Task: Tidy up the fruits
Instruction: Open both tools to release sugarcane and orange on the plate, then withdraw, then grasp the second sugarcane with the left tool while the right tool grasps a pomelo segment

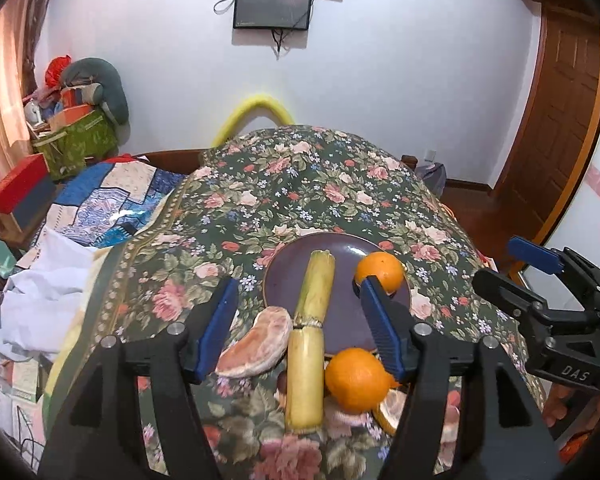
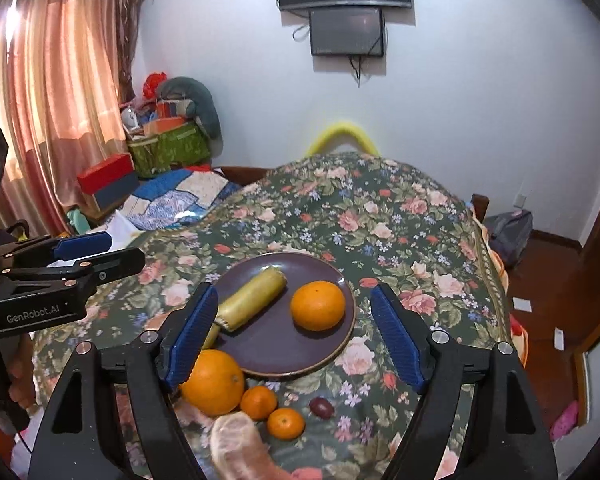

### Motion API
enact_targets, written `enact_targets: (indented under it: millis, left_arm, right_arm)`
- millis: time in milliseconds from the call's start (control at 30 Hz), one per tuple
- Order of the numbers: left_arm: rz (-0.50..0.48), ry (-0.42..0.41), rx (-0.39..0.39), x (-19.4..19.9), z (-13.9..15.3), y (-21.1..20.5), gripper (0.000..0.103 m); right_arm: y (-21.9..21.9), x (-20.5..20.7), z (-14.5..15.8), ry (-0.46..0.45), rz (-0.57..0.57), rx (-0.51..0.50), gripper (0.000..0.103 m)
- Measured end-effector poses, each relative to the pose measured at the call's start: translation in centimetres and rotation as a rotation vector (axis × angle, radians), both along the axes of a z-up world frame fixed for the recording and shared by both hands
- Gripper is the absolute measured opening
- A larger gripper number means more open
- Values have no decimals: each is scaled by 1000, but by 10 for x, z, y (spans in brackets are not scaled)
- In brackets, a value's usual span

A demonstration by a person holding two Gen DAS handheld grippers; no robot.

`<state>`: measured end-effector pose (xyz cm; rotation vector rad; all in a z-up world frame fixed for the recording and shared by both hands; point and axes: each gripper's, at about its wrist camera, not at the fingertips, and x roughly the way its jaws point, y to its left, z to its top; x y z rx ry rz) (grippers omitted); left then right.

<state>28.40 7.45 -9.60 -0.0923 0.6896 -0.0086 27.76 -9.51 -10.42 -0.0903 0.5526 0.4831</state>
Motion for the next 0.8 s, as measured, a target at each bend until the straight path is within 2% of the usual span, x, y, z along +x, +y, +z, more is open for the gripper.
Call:
enact_targets:
  millis: [233, 367, 600, 800]
  left_arm:
    - [5, -13, 2, -34, 11, 2, 71]
    - [7, -8, 13, -50, 10, 1, 71]
    - [-1, 43, 17, -61, -7, -1, 72]
    - [-11, 97, 45, -64, -34, -4, 72]
  right_arm:
    - [-1, -30, 6, -28, 3, -5, 77]
    - [-5, -42, 3, -27, 2, -13, 78]
    - [-8, -55, -12, 7, 0, -35, 78]
    - [-4, -60, -36, 59, 17, -76, 78]
